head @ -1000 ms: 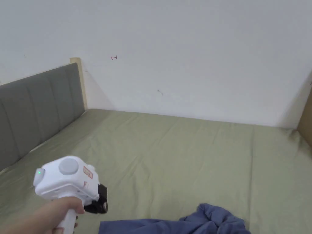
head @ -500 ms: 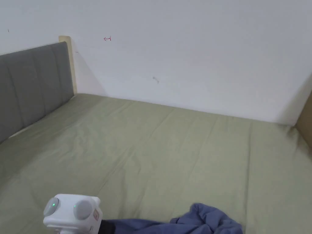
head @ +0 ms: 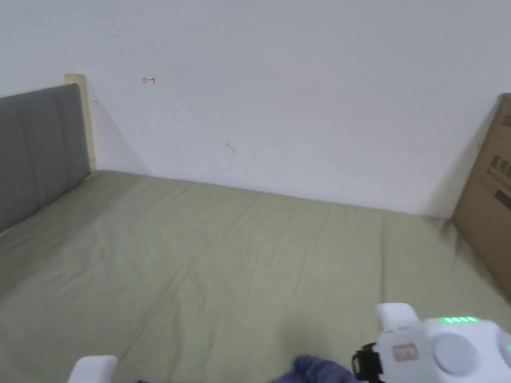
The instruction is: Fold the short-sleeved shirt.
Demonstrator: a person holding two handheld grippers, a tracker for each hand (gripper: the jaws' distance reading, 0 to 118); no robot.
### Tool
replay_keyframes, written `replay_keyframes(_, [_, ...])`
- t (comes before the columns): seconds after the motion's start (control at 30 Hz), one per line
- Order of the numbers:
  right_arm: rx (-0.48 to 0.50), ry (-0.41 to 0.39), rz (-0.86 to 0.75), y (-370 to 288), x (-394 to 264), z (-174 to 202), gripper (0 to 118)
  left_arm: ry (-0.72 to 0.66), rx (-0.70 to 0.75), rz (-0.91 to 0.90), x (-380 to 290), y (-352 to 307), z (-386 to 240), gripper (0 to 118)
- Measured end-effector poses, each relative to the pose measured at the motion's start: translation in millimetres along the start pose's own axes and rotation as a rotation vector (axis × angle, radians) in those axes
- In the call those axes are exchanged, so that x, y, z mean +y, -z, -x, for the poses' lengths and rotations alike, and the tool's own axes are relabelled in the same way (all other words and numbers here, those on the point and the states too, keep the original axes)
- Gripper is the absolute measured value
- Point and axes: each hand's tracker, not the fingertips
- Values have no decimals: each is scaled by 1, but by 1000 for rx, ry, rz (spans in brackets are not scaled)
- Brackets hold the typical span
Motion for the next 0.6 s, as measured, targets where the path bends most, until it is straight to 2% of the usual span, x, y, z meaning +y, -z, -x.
replay_keyframes(0.03, [5, 18, 65, 12, 9, -3, 12, -8, -9, -8, 0, -4, 2, 2])
replay_keyframes(0.07, [-18, 52, 99, 26, 20, -5, 37, -14, -17, -19, -1, -8, 4, 2])
replay_keyframes(0.1, [-40, 83, 95, 39, 26, -8, 94, -13, -20, -24, -2, -12, 7, 2])
replay_keyframes(0.13, [-40, 102, 99, 50, 31, -9, 118, -12, -20, -28, -4, -16, 7, 2])
replay_keyframes(0.17, [-44, 112, 131, 64, 36, -10, 113, -10, -19, -29, -5, -18, 8, 2])
replay_keyframes(0.2, [-7, 124, 93, 69, 41, -9, 109, -5, -20, -27, -6, -20, 11, 2])
replay_keyframes(0.27, [-93, 131, 75, 81, 38, -9, 109, 10, -21, -22, -9, -21, 12, 2])
replay_keyframes(0.3, [-138, 127, 67, 88, 36, -10, 105, 25, -15, -21, -11, -22, 13, 2])
replay_keyframes(0.37, [-207, 107, 186, 104, 35, -13, 101, 55, -1, -11, -13, -20, 13, 2])
replay_keyframes(0.4, [-185, 116, 261, 106, 32, -17, 76, 64, 3, -6, -16, -22, 12, 2])
replay_keyframes(0.43, [-139, 143, 242, 107, 26, -23, 26, 68, 5, -2, -16, -22, 12, 2])
replay_keyframes(0.47, [-85, 179, 226, 101, 18, -28, 4, 68, 3, 3, -16, -22, 12, 2])
replay_keyframes(0.6, [-33, 246, -34, 33, -2, -53, 4, 52, 12, 3, -14, -32, 12, 2])
